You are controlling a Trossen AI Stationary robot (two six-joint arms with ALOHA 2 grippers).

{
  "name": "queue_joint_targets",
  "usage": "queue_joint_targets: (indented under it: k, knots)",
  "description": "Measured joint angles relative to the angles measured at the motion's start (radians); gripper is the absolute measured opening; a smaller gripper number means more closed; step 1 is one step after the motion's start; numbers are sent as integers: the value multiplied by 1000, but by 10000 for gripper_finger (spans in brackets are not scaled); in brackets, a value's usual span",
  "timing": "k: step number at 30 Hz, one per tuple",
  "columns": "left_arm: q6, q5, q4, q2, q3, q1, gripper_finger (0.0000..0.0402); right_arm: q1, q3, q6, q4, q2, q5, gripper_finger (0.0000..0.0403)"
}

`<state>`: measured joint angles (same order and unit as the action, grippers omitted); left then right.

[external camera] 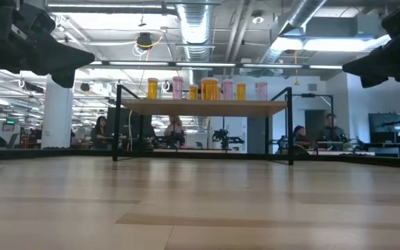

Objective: Pick and place medicine bottles onto shelf by color
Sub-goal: Return to Home Position

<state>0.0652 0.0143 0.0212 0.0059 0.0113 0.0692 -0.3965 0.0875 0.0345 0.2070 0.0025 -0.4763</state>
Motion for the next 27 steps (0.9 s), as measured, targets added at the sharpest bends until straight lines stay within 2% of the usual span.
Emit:
queue_joint_targets:
  k: [27]
  knots:
    - [9, 0, 0, 0, 0, 0, 0, 0, -1, 0, 1, 0, 0, 42]
